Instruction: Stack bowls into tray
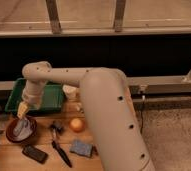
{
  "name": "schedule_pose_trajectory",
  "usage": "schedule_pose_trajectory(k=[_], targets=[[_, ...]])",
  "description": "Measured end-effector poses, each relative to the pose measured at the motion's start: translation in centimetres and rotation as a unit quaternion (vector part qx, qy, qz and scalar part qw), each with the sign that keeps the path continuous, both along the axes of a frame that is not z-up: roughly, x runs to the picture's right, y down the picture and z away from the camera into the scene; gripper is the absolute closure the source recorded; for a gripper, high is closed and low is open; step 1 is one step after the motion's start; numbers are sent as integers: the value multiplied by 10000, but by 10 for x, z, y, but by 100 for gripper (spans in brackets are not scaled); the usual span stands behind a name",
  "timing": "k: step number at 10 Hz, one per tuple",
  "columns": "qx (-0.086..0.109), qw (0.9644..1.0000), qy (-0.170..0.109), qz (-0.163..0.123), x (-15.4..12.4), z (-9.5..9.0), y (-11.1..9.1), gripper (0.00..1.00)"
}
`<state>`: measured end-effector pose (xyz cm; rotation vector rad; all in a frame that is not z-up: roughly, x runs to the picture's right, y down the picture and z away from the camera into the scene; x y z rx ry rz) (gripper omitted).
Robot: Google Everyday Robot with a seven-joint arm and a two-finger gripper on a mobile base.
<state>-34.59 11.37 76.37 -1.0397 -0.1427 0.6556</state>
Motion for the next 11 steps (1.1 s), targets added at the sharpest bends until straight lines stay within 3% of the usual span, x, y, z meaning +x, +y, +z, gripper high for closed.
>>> schedule_pose_trajectory(k=[3,7,11], targets=[[353,9985,332,235,31,-5,-18,38],[712,9936,837,245,44,-3,-7,38],[806,9923,935,83,43,-2,3,38]])
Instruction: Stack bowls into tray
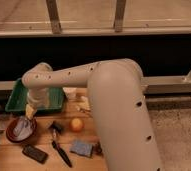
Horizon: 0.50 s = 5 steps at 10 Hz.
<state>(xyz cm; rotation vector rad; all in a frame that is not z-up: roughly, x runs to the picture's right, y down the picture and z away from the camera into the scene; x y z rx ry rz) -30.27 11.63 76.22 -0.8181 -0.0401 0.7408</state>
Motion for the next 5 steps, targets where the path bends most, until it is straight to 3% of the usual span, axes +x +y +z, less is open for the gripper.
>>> schedule_pose_trajectory(k=[3,5], targets=[[-33,10000,-5,-8,-2,0,2,38],[-204,9998,-71,8,-8,3,12,38]])
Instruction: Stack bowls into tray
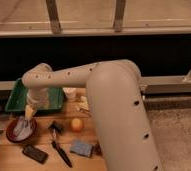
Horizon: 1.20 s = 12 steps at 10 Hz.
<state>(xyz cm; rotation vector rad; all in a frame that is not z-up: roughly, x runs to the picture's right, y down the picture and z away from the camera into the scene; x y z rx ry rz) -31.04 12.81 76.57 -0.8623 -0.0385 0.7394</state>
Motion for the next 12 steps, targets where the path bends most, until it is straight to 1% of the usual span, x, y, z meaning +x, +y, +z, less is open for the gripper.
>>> schedule_pose_trajectory(k=[1,3,7,10,12], targets=[[-104,9999,-45,15,-5,1,9,38],[-231,9997,-84,27,-10,1,16,38],[-412,9991,-124,34,-16,2,26,38],[-602,9980,-174,32,-21,7,40,38],[-755,9969,-221,35,-26,13,51,38]])
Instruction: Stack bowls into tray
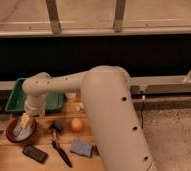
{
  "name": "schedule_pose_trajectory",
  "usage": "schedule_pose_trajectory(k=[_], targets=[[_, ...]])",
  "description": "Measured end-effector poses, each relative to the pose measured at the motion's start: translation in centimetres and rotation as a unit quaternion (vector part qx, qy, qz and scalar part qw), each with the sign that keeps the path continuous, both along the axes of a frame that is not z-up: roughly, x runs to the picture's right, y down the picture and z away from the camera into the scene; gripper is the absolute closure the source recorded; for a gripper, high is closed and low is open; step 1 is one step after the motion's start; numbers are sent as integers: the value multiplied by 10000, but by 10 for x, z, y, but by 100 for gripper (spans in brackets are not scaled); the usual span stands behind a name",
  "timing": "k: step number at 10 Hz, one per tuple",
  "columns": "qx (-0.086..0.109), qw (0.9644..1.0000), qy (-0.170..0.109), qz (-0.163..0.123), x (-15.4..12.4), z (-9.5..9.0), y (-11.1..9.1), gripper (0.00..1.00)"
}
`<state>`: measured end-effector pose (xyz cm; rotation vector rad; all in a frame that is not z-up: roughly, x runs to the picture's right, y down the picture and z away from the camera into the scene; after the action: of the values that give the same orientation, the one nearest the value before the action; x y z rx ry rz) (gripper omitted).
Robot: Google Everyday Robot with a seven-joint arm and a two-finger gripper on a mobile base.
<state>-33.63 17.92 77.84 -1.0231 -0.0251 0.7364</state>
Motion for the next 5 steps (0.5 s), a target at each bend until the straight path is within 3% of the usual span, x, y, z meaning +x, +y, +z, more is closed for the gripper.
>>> schedule_pose_trajectory(k=[4,5], targets=[[-220,9996,-149,27,-10,13,17,38],[-226,9995,-210,13,-12,14,20,42]])
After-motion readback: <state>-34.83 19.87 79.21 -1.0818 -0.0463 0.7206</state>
